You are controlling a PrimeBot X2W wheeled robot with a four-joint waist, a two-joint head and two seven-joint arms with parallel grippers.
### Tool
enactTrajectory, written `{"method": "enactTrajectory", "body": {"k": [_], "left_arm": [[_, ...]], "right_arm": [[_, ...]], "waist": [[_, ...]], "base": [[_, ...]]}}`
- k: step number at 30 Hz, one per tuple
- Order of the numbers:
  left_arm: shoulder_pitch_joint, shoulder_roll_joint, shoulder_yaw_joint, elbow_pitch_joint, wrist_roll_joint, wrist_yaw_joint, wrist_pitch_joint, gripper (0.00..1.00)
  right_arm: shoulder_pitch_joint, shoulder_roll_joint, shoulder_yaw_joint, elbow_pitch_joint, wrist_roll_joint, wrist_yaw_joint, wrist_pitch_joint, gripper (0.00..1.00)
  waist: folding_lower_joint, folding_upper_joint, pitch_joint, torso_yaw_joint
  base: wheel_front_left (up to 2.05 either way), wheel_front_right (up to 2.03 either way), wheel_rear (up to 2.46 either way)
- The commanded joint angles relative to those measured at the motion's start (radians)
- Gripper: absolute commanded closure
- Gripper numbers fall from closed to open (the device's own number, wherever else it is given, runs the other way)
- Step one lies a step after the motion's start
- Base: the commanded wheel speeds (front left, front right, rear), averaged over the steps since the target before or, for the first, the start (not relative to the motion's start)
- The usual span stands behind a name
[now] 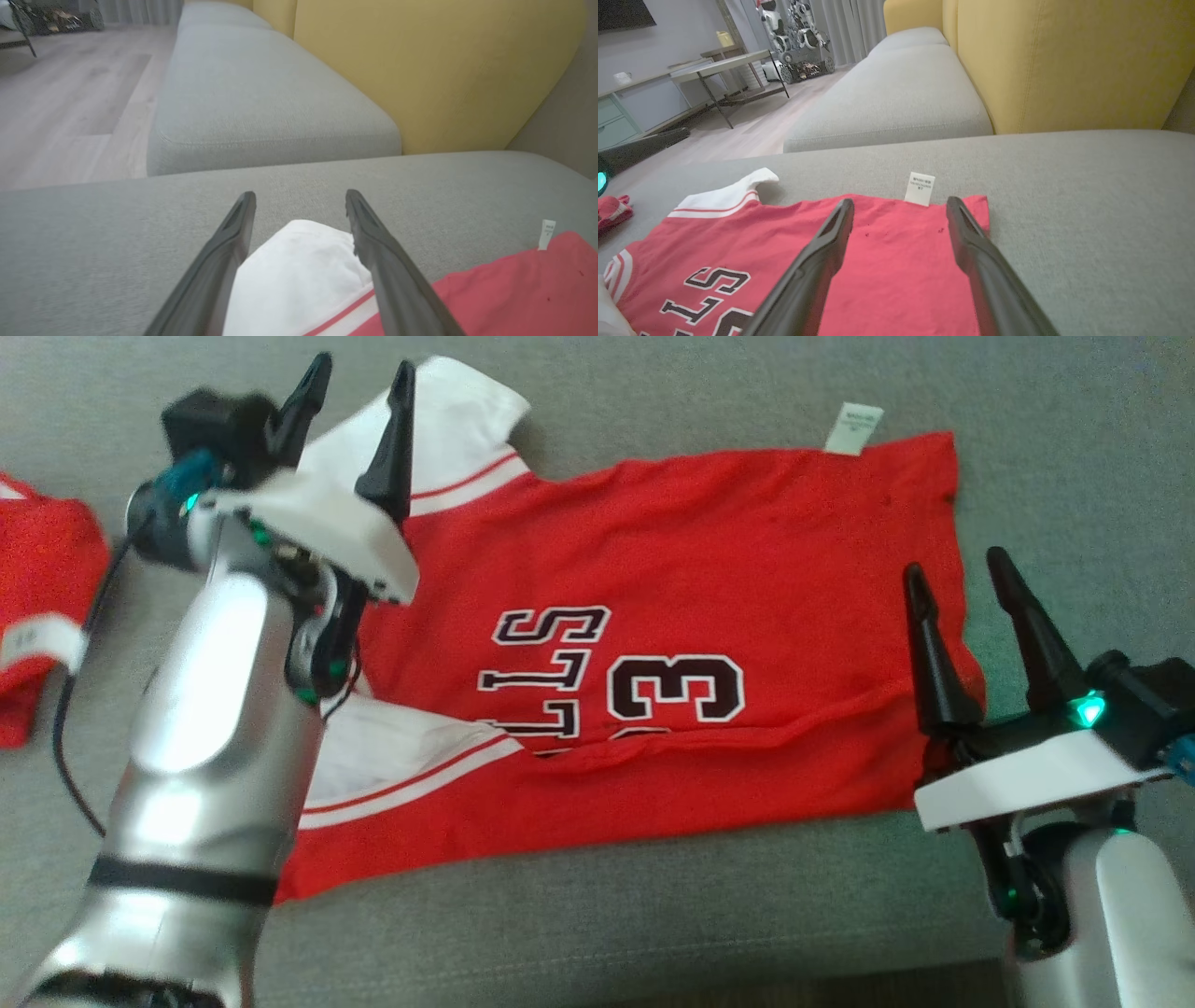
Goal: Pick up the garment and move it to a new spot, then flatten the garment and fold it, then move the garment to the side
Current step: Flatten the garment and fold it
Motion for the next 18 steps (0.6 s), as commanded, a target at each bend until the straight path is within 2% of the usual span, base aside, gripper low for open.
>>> {"method": "enactTrajectory", "body": {"k": [1, 7, 13, 15, 16, 17, 18], "left_arm": [[-0.056, 0.014, 0.025, -0.003, -0.001, -0.008, 0.002, 0.0], [-0.209, -0.003, 0.015, 0.284, -0.008, -0.041, 0.015, 0.0], [-0.299, -0.007, 0.021, 0.572, -0.024, -0.029, 0.082, 0.0], [-0.31, -0.014, 0.022, 0.622, -0.032, -0.031, 0.095, 0.0], [-0.316, -0.016, 0.02, 0.641, -0.033, -0.033, 0.095, 0.08], [-0.321, -0.02, 0.018, 0.655, -0.034, -0.036, 0.091, 0.81], [-0.325, -0.023, 0.016, 0.669, -0.035, -0.038, 0.086, 1.0]], "right_arm": [[-0.02, -0.001, 0.028, -0.027, 0.007, -0.001, -0.009, 0.0], [-0.048, 0.003, 0.048, 0.004, 0.021, -0.001, -0.023, 0.0], [-0.065, 0.006, 0.056, 0.035, 0.033, -0.001, -0.031, 0.0], [-0.066, 0.007, 0.054, 0.04, 0.035, -0.001, -0.032, 0.0], [-0.066, 0.007, 0.051, 0.042, 0.035, -0.001, -0.032, 0.0], [-0.068, 0.007, 0.046, 0.043, 0.036, -0.001, -0.032, 0.0], [-0.07, 0.008, 0.041, 0.045, 0.037, -0.001, -0.031, 0.0]], "waist": [[0.0, 0.0, 0.03, -0.029], [0.0, 0.0, 0.065, -0.063], [0.0, 0.0, 0.081, -0.087], [0.0, 0.0, 0.08, -0.09], [0.0, 0.0, 0.08, -0.09], [0.0, 0.0, 0.079, -0.089], [0.0, 0.0, 0.079, -0.087]], "base": [[0.0, 0.0, 0.0], [0.0, 0.0, 0.0], [0.0, 0.0, 0.0], [0.0, 0.0, 0.0], [0.0, 0.0, 0.0], [0.0, 0.0, 0.0], [0.0, 0.0, 0.0]]}}
